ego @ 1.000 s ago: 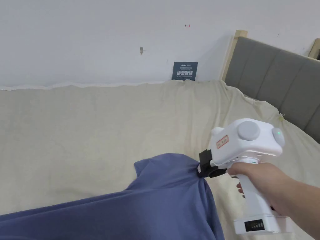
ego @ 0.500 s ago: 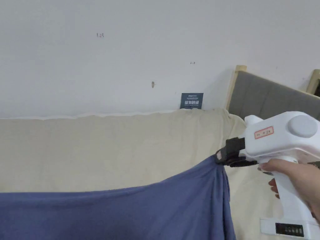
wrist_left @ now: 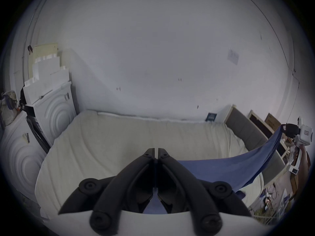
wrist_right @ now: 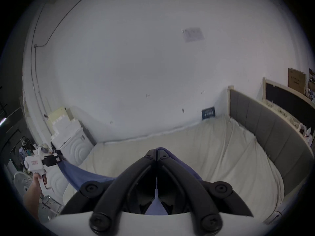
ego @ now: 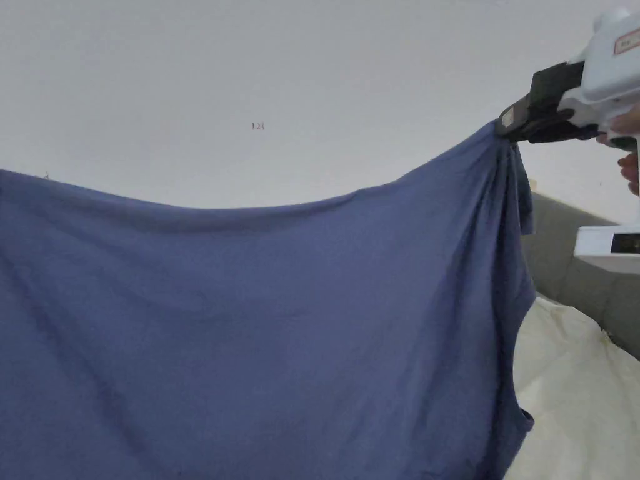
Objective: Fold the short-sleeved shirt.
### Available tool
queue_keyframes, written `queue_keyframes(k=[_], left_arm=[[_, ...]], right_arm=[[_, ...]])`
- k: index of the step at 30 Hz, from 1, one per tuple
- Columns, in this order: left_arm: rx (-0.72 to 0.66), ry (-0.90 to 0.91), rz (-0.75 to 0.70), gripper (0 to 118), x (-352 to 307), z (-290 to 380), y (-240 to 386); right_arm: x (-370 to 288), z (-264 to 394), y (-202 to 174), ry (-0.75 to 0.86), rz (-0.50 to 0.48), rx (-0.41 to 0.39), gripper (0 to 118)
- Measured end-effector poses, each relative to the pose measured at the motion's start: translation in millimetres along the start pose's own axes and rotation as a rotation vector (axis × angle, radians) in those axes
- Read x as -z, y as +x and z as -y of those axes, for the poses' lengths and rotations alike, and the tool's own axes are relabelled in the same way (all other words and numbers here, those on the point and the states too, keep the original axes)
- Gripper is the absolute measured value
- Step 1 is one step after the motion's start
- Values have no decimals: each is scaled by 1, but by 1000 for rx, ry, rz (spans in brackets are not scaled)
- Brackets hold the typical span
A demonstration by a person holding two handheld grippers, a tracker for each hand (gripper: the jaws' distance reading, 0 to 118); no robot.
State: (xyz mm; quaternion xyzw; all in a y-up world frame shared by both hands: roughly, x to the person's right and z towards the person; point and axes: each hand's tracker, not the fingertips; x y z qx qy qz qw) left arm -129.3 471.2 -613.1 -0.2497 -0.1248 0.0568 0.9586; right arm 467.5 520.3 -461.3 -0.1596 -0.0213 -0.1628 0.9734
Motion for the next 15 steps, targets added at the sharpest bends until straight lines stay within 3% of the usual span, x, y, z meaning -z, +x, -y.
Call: queue_keyframes(k=[7,15], left_arm=[[-42,142,-9,2,38,-82,5],[-67,272,-22,2,84,-143,12]], right_arm=[[60,-80,-31,119,82,-32,0],[110,-141,-63,268,144,-142,0]])
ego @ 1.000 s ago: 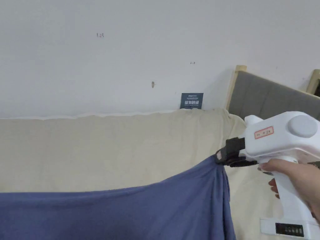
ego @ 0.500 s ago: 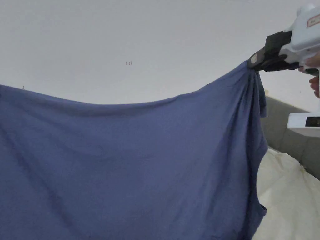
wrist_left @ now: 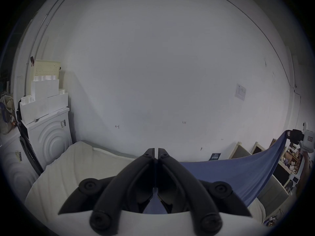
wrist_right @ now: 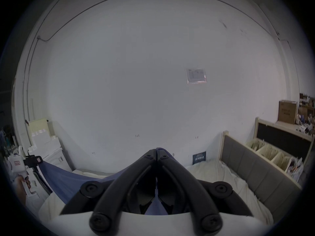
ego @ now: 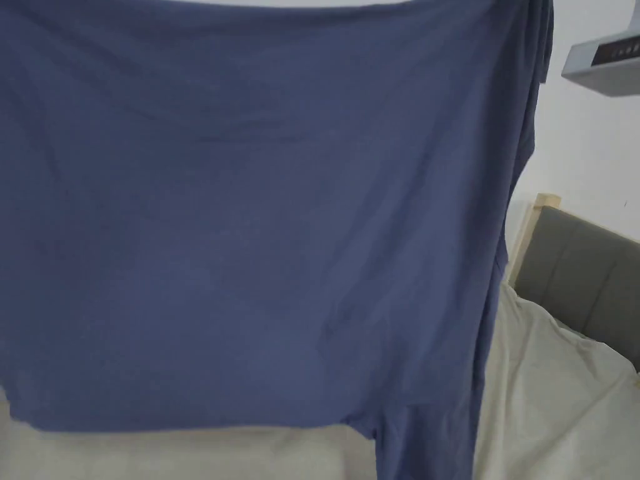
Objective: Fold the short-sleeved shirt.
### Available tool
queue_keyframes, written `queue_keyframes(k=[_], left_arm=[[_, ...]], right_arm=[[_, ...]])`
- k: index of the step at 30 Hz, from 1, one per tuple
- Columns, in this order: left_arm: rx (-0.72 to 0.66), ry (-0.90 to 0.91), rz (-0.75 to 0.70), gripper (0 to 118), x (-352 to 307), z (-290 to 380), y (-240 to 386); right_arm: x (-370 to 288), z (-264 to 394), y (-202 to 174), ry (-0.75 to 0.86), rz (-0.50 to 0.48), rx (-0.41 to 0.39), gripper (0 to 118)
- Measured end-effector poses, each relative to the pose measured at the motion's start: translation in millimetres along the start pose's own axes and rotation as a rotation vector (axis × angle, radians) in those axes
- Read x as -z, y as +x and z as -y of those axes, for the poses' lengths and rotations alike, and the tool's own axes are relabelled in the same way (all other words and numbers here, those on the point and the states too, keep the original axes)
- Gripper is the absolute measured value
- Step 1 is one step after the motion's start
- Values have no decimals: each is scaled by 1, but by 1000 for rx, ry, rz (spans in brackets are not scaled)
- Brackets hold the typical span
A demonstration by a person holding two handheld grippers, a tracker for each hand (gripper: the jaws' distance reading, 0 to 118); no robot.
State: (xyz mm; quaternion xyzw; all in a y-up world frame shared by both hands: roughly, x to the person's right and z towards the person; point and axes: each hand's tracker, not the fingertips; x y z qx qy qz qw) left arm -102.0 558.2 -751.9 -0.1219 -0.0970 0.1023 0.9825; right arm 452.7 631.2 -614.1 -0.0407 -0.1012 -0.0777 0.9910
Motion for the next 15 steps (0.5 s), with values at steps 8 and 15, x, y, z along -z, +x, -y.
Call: queue_keyframes(k=[8,15], left_arm=[[19,-47,-64,2,37,50,-5],[148,-312,-22,2,44,201,-21]], right_arm=[[35,51,2,-17,-5,-55,0],[28,221,39,-322,-94,-100,0]])
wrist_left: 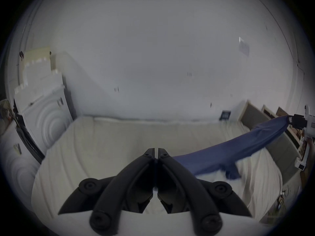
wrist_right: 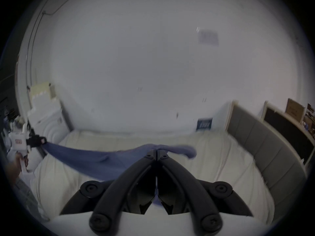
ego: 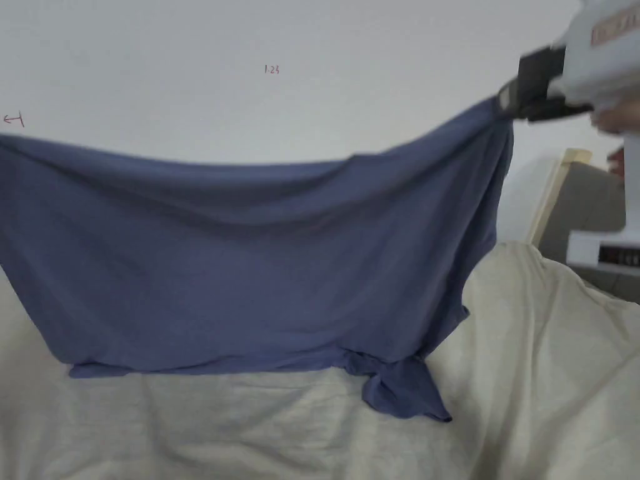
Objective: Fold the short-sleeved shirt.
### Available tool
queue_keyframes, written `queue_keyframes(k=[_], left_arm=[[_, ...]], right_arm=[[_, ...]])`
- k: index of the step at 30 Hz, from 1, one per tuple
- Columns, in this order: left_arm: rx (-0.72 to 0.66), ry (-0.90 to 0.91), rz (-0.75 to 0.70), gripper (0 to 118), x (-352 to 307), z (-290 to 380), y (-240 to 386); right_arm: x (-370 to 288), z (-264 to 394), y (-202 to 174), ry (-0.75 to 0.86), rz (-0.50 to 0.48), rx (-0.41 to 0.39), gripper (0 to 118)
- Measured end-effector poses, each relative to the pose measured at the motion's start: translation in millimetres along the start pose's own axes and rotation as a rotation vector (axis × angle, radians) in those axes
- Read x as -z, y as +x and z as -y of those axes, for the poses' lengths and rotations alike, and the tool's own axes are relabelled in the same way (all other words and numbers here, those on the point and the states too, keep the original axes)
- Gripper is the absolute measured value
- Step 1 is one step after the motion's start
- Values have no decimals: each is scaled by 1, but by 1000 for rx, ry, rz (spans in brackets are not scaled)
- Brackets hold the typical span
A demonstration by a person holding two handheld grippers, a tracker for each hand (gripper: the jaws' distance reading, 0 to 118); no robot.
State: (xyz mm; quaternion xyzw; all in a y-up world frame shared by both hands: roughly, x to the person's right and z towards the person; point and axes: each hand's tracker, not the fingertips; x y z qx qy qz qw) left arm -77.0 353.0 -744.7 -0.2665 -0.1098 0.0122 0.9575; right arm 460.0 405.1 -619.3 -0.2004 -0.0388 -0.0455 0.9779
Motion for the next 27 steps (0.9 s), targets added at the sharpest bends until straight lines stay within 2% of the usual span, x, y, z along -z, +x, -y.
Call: queue_keyframes(k=[1,3,5,9,10,13,17,23,27], left_arm=[[0,-2,5,2,3,32,2],[2,-92,56,2,11,85,4],[-23,-190,123,2,15,138,6],[-58,-257,135,2,-12,222,0],[-97,-255,148,2,-23,236,-4],[-154,-249,154,2,-60,258,-19],[-135,-231,157,2,-114,271,-29],[-132,-211,172,2,-177,286,-33],[-79,-286,150,2,-188,316,-26]], right_arm=[[4,37,-1,-35,1,7,0],[7,107,2,-105,-80,43,0],[4,172,2,-194,-85,60,0],[-35,272,7,-274,-113,200,0],[-49,285,13,-290,-141,202,0],[-101,303,14,-249,-140,144,0],[-167,304,24,-204,-143,190,0],[-238,318,39,-191,-113,162,0],[-254,347,47,-296,-80,176,0]])
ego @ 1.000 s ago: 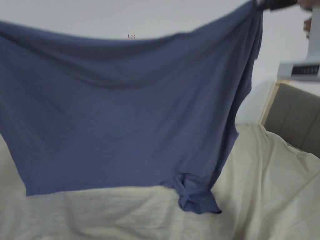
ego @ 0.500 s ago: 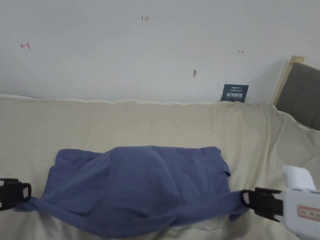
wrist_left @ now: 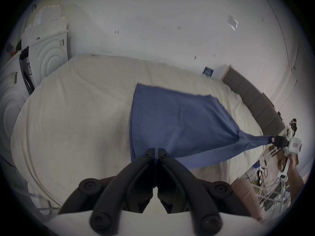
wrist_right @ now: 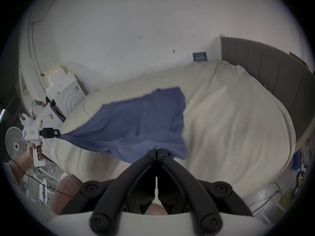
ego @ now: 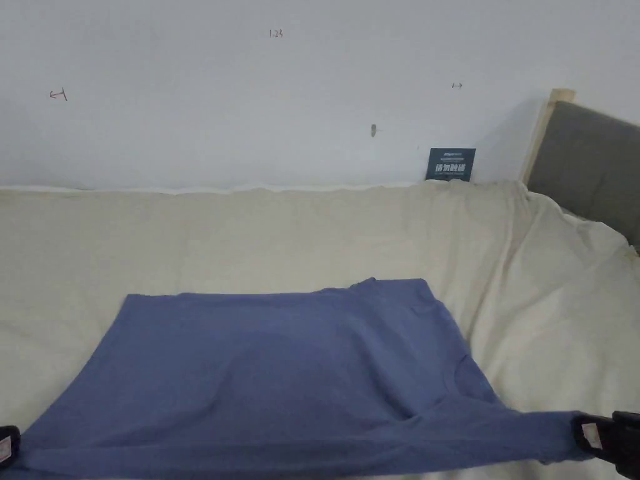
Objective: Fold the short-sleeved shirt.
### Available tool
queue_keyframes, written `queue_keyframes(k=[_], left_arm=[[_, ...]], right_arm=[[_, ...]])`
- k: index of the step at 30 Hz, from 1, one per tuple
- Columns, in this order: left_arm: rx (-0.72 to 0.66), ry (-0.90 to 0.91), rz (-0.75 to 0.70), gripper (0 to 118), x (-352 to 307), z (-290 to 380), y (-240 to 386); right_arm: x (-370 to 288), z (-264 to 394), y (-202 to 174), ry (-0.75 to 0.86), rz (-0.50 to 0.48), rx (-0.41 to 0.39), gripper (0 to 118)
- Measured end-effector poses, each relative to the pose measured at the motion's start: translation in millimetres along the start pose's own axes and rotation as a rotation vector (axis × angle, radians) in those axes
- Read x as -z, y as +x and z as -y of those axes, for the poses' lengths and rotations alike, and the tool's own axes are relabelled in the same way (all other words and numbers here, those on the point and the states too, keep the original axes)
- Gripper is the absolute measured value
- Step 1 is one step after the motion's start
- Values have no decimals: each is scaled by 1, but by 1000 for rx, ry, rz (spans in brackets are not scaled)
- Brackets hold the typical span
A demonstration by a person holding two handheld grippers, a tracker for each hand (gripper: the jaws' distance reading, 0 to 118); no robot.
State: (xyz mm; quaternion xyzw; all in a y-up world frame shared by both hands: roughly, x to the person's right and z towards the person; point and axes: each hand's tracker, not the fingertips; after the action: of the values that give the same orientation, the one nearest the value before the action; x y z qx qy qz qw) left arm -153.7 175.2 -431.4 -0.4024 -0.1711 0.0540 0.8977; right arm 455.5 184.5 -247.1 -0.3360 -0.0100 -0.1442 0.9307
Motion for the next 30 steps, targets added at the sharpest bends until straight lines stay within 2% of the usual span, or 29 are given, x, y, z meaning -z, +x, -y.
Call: queue_keyframes(k=[8,11,13,14,15,16,17,18,20,21,24,26,30], left_arm=[[27,-223,-78,2,64,71,-13],[-20,-263,-74,2,72,76,-22],[-16,-269,-69,8,71,77,-23],[-12,-268,-69,23,71,77,-23],[-4,-273,-80,67,71,76,-23],[9,-295,-110,100,71,78,-23],[20,-323,-121,117,72,79,-24],[23,-339,-108,118,71,81,-25],[33,-391,-46,118,67,84,-26],[27,-387,-63,118,63,84,-26],[-34,-288,-37,118,42,82,-22],[-98,-231,26,118,24,73,-14],[-183,2,153,118,-14,69,4]], right_arm=[[68,71,32,-278,106,3,0],[83,81,40,-307,125,5,0],[86,80,39,-317,122,9,2],[86,79,39,-321,120,14,9],[86,79,40,-325,120,22,40],[85,79,41,-329,132,35,75],[85,79,42,-332,170,44,104],[83,79,43,-323,207,46,117],[69,78,44,-235,195,51,117],[63,76,43,-205,189,66,117],[45,69,32,-157,132,107,117],[34,62,12,-131,111,77,116],[11,52,-38,58,45,-53,103]])
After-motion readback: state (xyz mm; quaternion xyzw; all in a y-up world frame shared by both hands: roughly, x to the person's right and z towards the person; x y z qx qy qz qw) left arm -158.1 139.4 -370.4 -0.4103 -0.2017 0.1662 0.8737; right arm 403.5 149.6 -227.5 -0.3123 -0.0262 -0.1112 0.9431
